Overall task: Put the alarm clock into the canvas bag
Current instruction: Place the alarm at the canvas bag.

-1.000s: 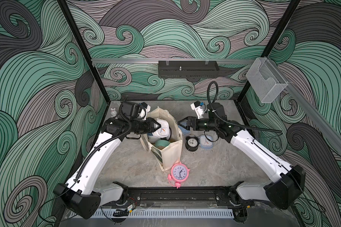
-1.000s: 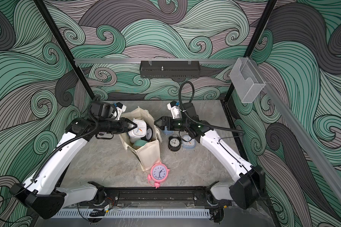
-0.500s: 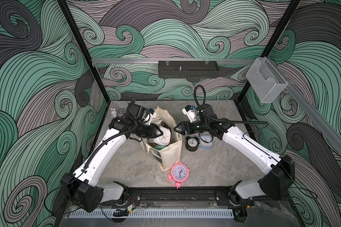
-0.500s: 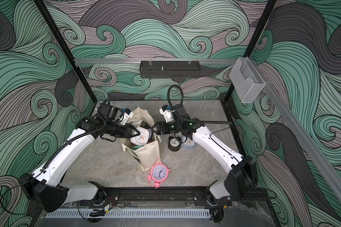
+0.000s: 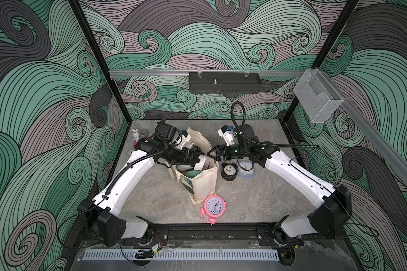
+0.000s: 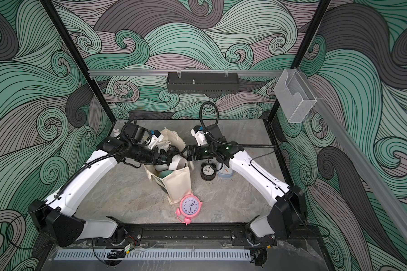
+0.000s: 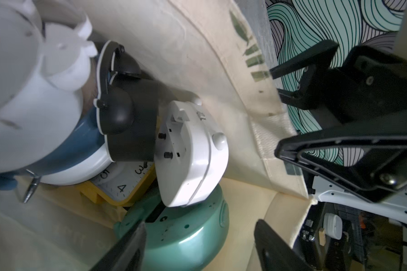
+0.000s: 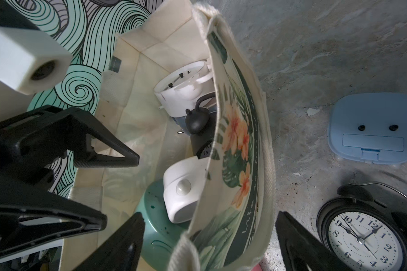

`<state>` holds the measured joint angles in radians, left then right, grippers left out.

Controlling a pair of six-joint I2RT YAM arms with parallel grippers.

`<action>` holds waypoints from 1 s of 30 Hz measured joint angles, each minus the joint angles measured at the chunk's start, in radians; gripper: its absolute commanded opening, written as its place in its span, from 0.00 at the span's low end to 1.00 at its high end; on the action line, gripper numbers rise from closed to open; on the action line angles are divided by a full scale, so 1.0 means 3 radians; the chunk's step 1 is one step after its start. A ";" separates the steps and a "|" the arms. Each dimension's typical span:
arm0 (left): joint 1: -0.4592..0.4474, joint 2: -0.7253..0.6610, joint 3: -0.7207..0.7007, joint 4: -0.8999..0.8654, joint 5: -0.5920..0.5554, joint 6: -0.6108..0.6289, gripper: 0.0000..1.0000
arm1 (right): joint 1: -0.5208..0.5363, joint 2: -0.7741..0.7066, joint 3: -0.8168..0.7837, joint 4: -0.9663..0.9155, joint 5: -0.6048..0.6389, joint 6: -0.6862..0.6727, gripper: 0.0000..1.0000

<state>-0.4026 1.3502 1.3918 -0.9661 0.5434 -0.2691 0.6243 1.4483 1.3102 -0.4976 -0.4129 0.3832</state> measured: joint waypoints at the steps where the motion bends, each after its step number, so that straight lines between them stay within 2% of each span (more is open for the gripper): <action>1: 0.0000 0.0000 0.0029 0.0000 -0.0006 0.0003 0.88 | 0.0000 -0.0037 -0.0025 0.0001 0.0022 -0.0013 0.93; 5: -0.0010 -0.0006 0.0137 -0.0006 -0.0058 0.0037 0.99 | -0.0025 -0.0304 -0.0197 -0.0003 0.0106 -0.0037 0.97; 10: -0.0017 -0.0045 0.0229 -0.0020 -0.0136 0.0052 0.99 | -0.0139 -0.0778 -0.0488 -0.0024 0.0214 -0.0025 0.99; 18: -0.0019 -0.0215 0.0278 -0.0020 -0.0333 0.0046 0.99 | -0.0281 -0.1461 -0.1191 -0.0329 0.0420 0.0131 0.88; 21: -0.0019 -0.0333 0.0280 -0.0020 -0.0449 0.0042 0.99 | -0.0278 -0.1544 -0.1480 -0.0439 0.0413 0.0228 0.80; 24: -0.0019 -0.0469 0.0280 -0.0022 -0.0491 0.0043 0.99 | -0.0217 -0.1551 -0.1727 -0.0476 0.0406 0.0299 0.79; 30: -0.0019 -0.0668 0.0201 -0.0013 -0.0491 0.0034 0.97 | 0.0155 -0.1301 -0.1957 -0.0415 0.0384 0.0381 0.71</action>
<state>-0.4084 1.1500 1.4521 -0.9699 0.3962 -0.2588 0.6708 1.0580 0.7231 -0.6220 -0.2977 0.4976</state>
